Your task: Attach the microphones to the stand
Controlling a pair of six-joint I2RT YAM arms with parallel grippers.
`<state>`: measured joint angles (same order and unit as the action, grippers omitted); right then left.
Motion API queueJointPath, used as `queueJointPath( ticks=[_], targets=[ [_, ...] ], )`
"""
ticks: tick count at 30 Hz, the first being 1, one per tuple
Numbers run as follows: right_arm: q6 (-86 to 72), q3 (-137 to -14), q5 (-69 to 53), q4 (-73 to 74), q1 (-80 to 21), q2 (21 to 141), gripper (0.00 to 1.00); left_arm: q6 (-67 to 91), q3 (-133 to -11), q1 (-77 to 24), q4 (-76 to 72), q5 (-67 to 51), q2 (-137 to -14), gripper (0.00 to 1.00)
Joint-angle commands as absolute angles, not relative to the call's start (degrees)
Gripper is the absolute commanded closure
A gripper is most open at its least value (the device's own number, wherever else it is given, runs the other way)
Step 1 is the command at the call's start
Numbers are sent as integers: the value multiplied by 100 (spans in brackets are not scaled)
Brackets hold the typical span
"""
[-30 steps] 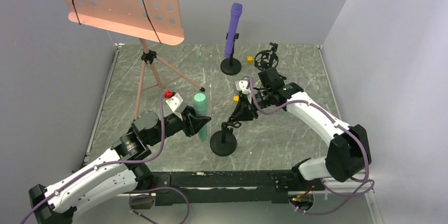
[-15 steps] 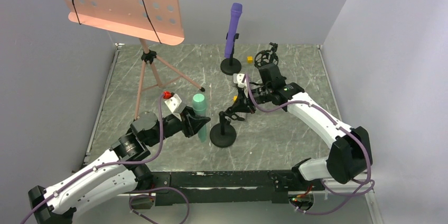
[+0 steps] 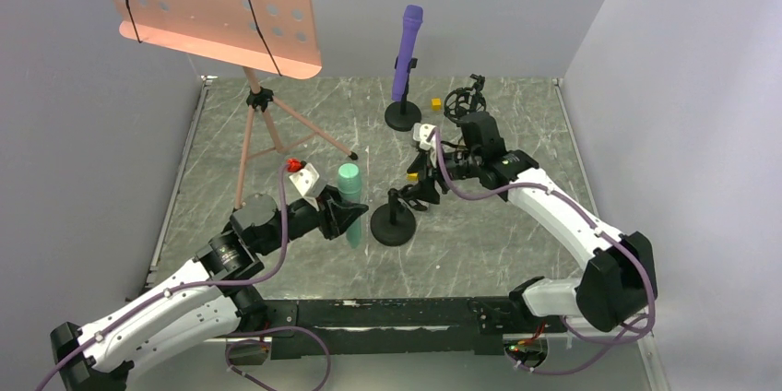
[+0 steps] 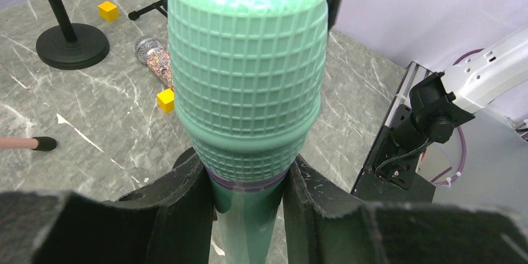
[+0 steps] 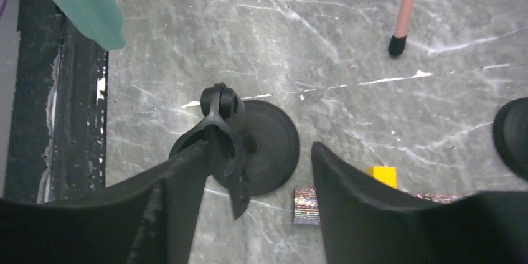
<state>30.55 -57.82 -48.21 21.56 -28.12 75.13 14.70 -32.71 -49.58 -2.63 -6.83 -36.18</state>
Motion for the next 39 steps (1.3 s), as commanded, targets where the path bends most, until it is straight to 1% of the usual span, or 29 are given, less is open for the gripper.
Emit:
queueJointPath(
  ticks=[1,2,4,7,9,11,12,13,14,15,16,17,19,20,29,36,39],
  targets=[
    [2717,-5820,-5275,1870,-2497,7096,27,1506,-3357,-4949,-590,-775,-3574,100],
    [2557,-5933,-5443,1905,-2329,7079,24,1511,-3350,-4956,-593,-774,-3562,100],
    [2475,-6081,-5737,1993,-2035,6966,22,1514,-3349,-4954,-588,-781,-3559,100],
    [2560,-6247,-6068,2240,-1764,6771,21,1495,-3381,-4957,-562,-789,-3580,100],
    [2667,-6279,-6314,2451,-1678,6693,25,1486,-3404,-4952,-562,-791,-3597,100],
    [2889,-6181,-6625,2662,-1645,6629,32,1462,-3431,-4954,-568,-791,-3626,100],
    [2982,-6086,-6762,2739,-1644,6594,38,1453,-3442,-4951,-578,-795,-3641,100],
    [3024,-5961,-6914,2757,-1641,6568,48,1451,-3453,-4949,-582,-807,-3659,100],
    [3032,-5795,-7059,2734,-1642,6528,63,1455,-3466,-4950,-591,-813,-3672,100],
    [3032,-5641,-7142,2695,-1643,6488,73,1452,-3471,-4951,-601,-817,-3686,100],
    [2995,-5484,-7177,2628,-1637,6442,79,1458,-3472,-4950,-612,-825,-3691,100],
    [2953,-5373,-7168,2576,-1651,6413,89,1467,-3472,-4955,-624,-826,-3706,100],
    [2958,-5275,-7071,2585,-1667,6390,98,1478,-3464,-4956,-665,-835,-3725,100],
    [2911,-5243,-7011,2543,-1684,6390,100,1483,-3467,-4956,-680,-848,-3737,100],
    [2834,-4849,-6548,2171,-1964,6537,100,1468,-3518,-4950,-659,-853,-3764,100],
    [2762,-4814,-6254,1979,-2038,6616,100,1499,-3458,-4952,-717,-853,-3761,100],
    [2861,-4854,-6306,2077,-2039,6580,100,1491,-3480,-4949,-707,-853,-3762,100]
  ],
)
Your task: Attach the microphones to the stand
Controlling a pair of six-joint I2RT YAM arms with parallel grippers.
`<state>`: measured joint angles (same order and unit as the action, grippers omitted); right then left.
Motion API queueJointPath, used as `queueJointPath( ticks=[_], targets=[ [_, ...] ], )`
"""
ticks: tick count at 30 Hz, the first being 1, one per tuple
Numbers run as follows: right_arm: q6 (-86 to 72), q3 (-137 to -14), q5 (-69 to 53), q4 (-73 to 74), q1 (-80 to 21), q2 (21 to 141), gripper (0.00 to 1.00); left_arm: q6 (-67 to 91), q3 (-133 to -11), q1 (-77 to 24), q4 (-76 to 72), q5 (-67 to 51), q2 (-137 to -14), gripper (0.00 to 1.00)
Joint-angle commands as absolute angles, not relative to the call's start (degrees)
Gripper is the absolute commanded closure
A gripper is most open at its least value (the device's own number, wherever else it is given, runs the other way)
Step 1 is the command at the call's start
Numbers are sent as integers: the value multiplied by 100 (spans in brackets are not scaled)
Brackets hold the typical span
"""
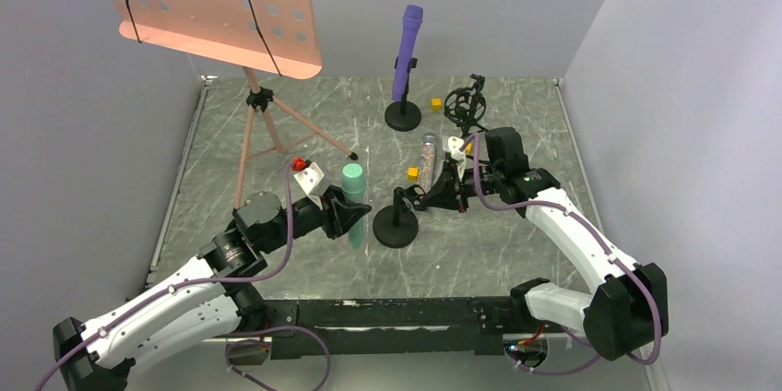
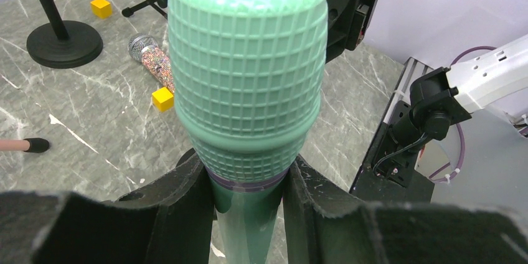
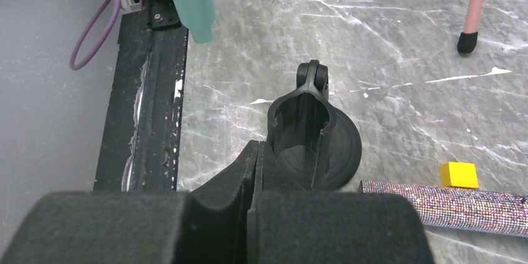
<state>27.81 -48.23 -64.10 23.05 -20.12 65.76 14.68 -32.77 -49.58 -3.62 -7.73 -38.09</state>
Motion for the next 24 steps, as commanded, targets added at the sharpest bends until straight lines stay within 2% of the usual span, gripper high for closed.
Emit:
queueJointPath(
  ticks=[1,9,24],
  targets=[
    [2933,-4883,-6359,2152,-2035,6556,100,1496,-3480,-4952,-716,-851,-3762,100],
    [3730,-5208,-6819,3035,-1681,6374,100,1486,-3507,-4950,-701,-860,-3762,100],
    [2745,-4746,-5998,1710,-2011,6590,100,1582,-3488,-4959,-852,-905,-3806,100]
  ],
)
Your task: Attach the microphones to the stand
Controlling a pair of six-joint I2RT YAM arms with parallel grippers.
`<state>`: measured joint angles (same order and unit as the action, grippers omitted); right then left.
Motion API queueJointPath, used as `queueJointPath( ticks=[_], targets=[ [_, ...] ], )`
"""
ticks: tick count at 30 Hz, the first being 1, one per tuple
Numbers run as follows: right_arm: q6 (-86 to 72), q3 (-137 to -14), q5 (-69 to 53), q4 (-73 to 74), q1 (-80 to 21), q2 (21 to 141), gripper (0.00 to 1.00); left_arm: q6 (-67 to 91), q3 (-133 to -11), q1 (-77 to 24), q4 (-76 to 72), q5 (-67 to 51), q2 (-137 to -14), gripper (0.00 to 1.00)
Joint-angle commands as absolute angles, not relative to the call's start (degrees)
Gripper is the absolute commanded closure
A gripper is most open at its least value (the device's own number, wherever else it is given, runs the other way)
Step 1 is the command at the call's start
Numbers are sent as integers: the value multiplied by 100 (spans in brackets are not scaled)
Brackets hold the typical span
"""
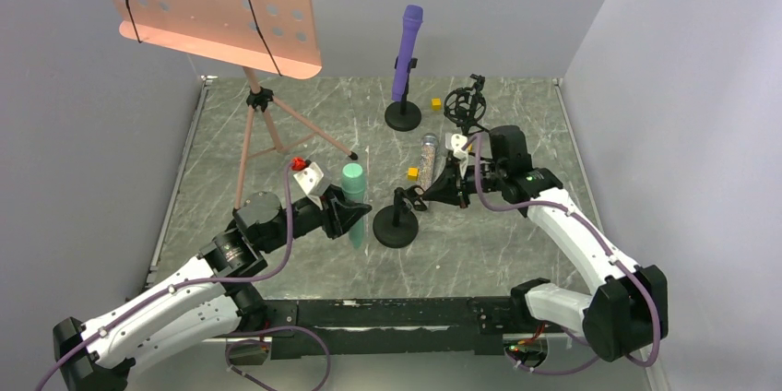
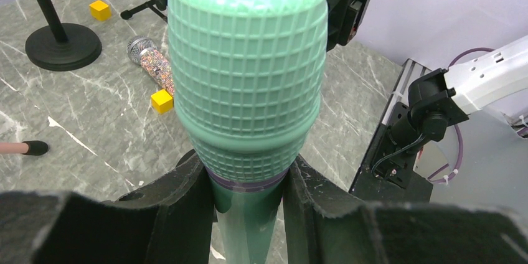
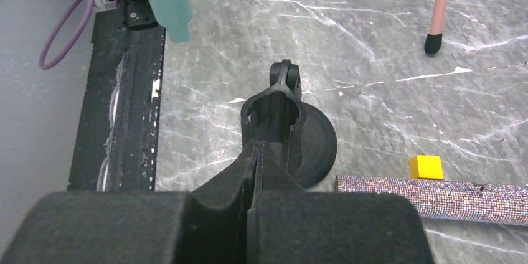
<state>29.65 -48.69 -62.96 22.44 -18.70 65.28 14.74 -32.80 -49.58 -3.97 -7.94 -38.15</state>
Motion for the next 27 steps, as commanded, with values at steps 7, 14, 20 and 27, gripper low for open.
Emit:
queueJointPath(
  ticks=[7,14,20,27],
  targets=[
    [3011,-4643,-5964,1791,-2092,6602,99,1632,-3785,-4943,-1365,-930,-3998,100],
    [3154,-4494,-6075,1838,-2092,6496,80,1485,-4806,-4872,-2123,-1285,-5005,100],
    [2989,-4386,-6141,1606,-2092,6475,73,1692,-5029,-4843,-2972,-1363,-5735,100],
    [2890,-4352,-6153,1503,-2092,6451,67,2034,-4904,-4803,-3869,-1264,-6255,100]
  ],
)
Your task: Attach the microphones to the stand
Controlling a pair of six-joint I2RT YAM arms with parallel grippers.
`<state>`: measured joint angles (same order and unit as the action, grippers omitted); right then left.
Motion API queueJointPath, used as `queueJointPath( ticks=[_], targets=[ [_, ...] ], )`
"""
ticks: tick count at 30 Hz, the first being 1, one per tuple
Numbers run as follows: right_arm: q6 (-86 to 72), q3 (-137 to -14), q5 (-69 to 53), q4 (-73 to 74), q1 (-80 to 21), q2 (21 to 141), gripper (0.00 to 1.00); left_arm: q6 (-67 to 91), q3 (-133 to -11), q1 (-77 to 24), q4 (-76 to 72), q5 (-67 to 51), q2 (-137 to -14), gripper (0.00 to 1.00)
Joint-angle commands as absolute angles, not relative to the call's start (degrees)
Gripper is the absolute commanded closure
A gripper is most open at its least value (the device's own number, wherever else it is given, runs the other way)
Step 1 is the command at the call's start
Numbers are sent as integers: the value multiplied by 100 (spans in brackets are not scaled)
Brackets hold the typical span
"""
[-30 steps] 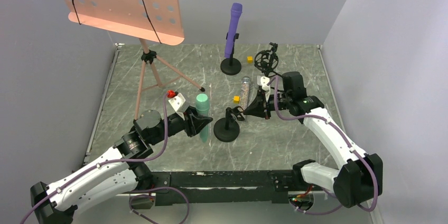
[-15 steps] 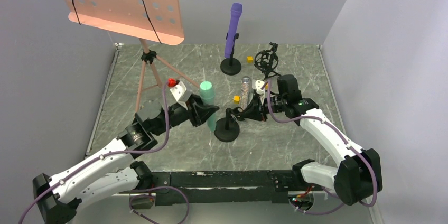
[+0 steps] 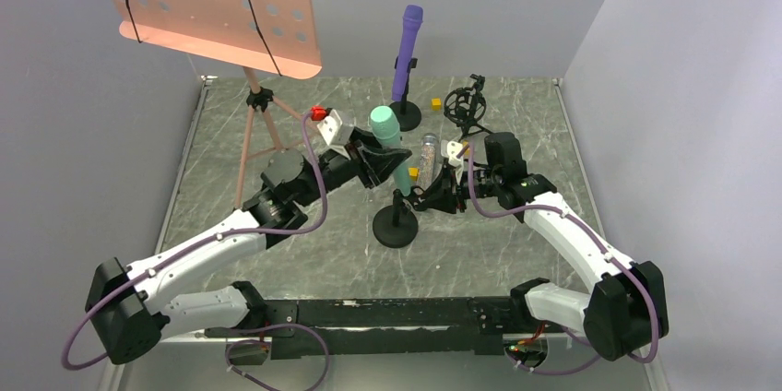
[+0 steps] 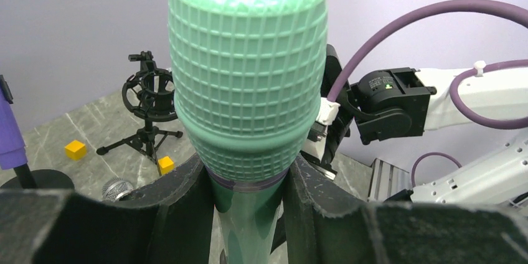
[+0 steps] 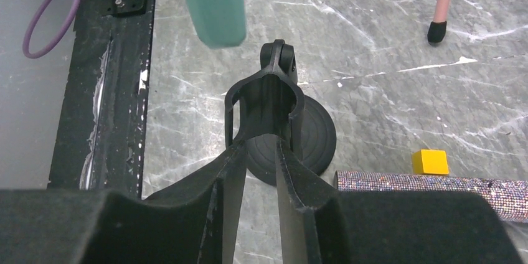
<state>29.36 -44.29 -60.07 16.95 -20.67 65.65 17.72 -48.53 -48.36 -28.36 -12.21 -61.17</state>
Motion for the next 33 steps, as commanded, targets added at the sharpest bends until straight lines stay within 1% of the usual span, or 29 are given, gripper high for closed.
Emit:
queueJointPath(
  ticks=[1,5,14,21,29,33],
  targets=[
    [2891,-4344,-6152,1503,-2092,6439,66,2069,-4904,-4799,-3974,-1243,-6329,100],
    [2893,-4324,-6109,1486,-2092,6427,65,2145,-4852,-4790,-4322,-1145,-6587,100],
    [2891,-4307,-6105,1468,-2092,6443,66,2611,-4240,-4662,-5101,-998,-6931,100],
    [2869,-4298,-6107,1450,-2092,6450,65,2906,-3893,-4622,-5444,-1105,-7031,100],
    [2864,-4289,-6095,1443,-2083,6472,65,3555,-3400,-4610,-6256,-1248,-7419,100],
    [2861,-4289,-6099,1448,-2082,6479,65,3671,-3279,-4609,-6415,-1384,-7572,100]
  ],
)
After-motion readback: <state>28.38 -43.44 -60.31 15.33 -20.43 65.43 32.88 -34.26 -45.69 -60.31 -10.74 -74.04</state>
